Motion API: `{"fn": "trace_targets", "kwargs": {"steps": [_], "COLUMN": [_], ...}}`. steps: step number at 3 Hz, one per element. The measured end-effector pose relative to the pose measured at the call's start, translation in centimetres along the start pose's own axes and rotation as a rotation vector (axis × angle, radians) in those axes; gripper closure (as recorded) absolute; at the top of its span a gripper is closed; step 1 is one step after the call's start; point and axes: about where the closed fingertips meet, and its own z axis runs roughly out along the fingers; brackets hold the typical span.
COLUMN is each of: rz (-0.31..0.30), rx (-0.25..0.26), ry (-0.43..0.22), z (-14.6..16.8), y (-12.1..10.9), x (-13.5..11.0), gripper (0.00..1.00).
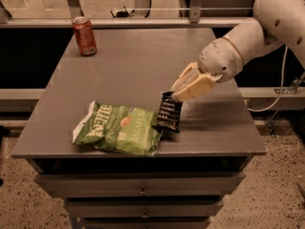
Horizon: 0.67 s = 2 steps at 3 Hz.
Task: Move rxbar chocolate near green jalapeno chip bag
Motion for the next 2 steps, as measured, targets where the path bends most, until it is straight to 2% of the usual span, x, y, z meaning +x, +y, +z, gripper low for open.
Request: {"fn": "trace_targets", "kwargs": {"steps": [2], "rz": [-0.048], "rx": [-0.041], "ry": [0.045], "z": [3.6], "y": [0.0], "x": [0.0], "gripper": [0.13]}}
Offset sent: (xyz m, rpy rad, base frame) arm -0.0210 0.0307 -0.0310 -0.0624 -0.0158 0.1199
